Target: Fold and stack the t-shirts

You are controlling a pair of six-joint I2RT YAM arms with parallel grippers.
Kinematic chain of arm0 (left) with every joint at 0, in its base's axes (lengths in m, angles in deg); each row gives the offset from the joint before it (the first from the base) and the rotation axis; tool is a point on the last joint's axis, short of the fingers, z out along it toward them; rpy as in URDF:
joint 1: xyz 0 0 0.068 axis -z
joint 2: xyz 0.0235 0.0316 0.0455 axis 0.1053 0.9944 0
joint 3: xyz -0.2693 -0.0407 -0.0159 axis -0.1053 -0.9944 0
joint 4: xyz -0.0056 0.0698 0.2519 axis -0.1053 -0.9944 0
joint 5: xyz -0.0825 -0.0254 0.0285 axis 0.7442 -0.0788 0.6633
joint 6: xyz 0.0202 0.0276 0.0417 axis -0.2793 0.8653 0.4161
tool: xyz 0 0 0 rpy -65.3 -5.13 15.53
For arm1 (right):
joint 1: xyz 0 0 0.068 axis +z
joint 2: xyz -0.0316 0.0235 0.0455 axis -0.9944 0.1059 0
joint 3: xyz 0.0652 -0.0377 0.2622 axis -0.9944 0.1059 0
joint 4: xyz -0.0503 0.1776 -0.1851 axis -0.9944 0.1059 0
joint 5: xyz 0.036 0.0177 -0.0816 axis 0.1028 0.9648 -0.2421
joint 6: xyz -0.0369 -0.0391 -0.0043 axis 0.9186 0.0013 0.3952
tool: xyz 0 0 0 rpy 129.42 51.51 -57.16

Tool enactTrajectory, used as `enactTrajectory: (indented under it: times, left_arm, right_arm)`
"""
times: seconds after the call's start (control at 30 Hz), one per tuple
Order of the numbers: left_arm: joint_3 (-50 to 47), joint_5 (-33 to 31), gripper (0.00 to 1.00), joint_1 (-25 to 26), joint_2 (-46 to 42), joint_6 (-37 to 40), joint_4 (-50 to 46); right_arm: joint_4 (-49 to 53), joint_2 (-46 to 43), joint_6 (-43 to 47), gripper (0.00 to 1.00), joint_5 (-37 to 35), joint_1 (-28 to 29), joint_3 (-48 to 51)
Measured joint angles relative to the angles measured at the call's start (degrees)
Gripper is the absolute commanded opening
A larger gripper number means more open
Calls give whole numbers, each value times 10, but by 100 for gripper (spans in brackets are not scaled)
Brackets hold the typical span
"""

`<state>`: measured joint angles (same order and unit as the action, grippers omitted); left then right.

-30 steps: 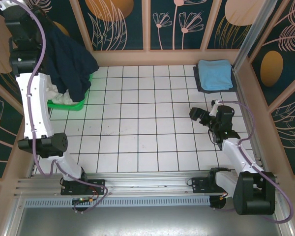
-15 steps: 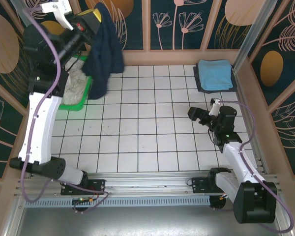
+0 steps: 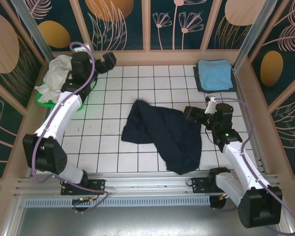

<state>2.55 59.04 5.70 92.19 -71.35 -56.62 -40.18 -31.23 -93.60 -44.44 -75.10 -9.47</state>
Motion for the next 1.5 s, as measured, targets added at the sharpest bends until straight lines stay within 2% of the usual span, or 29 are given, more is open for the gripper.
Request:
enactTrajectory:
  times: [0.17,0.27,0.3,0.4,0.53,0.63,0.67,0.73,0.8,0.87,0.93,0.97,1.13,1.33,1.4,1.47,1.5]
  left_arm:
    - [-187,54,98,5,-14,-6,42]
    - [-283,79,92,42,-24,-14,56]
    - [-302,86,88,59,-24,-14,57]
    - [-341,104,84,105,-24,-18,72]
    - [-377,122,83,128,-23,-26,110]
    - [-379,126,79,138,-6,-26,122]
    - [-379,127,72,139,3,-24,126]
    - [-379,129,54,141,22,-22,133]
    - [-379,129,35,141,38,-23,139]
    - [-378,128,20,141,47,-24,141]
    - [-374,129,1,141,47,-24,141]
    - [-369,130,0,141,47,-25,140]
    - [-343,123,0,141,-3,-25,124]
    - [-285,75,1,141,-155,-6,69]
    - [-252,59,24,141,-192,7,57]
    - [-231,62,31,140,-212,23,57]
    - [-223,70,30,140,-214,31,57]
  right_arm:
    - [87,28,-13,90,-57,66,0]
    - [122,30,-38,90,-94,137,0]
    - [129,34,-48,90,-105,166,0]
    - [141,75,-74,88,-132,247,-2]
    - [152,154,-96,86,-152,328,-13]
    - [166,202,-110,76,-174,363,-26]
    - [174,214,-115,72,-186,367,-31]
    - [187,227,-122,56,-210,368,-38]
    - [201,228,-123,33,-238,368,-49]
    - [207,226,-123,18,-262,367,-64]
    - [215,222,-119,7,-286,366,-84]
    - [222,218,-115,0,-299,365,-98]
    - [251,177,-74,0,-331,328,-192]
    - [256,123,-10,0,-332,280,-353]
    - [254,118,13,0,-322,276,-409]
    - [252,120,34,0,-306,276,-454]
    - [249,123,45,0,-299,275,-472]
